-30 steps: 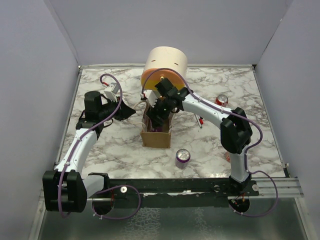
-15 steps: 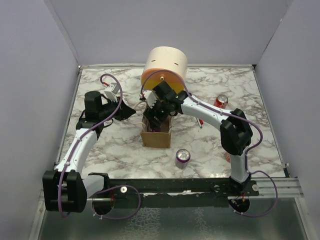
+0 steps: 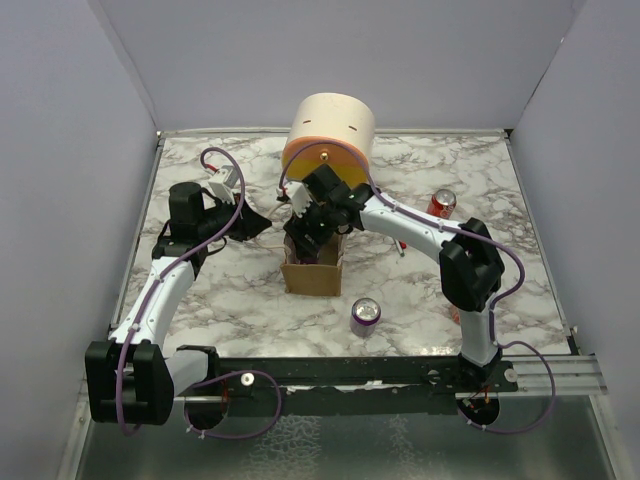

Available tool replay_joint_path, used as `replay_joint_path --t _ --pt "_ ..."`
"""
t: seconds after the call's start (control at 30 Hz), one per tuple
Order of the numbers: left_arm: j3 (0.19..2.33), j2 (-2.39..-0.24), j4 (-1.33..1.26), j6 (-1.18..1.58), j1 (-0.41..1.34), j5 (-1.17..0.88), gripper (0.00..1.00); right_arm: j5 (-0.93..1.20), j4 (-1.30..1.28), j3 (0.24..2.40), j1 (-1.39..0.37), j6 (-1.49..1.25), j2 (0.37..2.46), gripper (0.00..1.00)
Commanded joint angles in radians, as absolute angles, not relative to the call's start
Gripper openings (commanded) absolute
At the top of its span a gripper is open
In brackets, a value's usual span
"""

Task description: Place the beverage into the canvas bag

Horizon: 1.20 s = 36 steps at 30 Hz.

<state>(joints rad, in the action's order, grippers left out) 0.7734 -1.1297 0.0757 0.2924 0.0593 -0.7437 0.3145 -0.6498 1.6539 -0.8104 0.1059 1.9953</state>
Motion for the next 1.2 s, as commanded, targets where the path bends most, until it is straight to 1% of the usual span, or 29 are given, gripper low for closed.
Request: replay_joint_path --t 0.0,0.1,0.23,0.5,0.67,0.9,1.17 --pt "0.761 -1.106 0.059 0.28 0.063 -0.774 0.0 0.333 -0.577 1.676 -0.822 0.095 1.961 0.54" --pt "0.761 -1.104 0.061 0.278 0.063 -0.773 0.0 0.329 -0.575 1.679 -0.822 0.1 1.958 0.59" --pt "0.759 -1.105 0.061 0.277 0.063 -0.773 0.0 0.336 -0.577 1.686 -0.821 0.108 1.953 0.68" --pt "0.761 -1.105 0.064 0.274 0.063 -0.771 0.0 0.365 -0.578 1.694 -0.822 0.111 1.957 0.77" --pt "0.764 -1.104 0.07 0.273 0.063 -0.77 0.0 0.364 -0.59 1.705 -0.822 0.121 1.947 0.79" --pt "0.767 -1.109 0.071 0.271 0.063 -0.772 0.0 0.357 -0.592 1.696 -0.822 0.131 1.897 0.84" --pt "0.769 -1.114 0.071 0.271 0.063 -0.773 0.0 0.342 -0.604 1.701 -0.822 0.158 1.827 0.84"
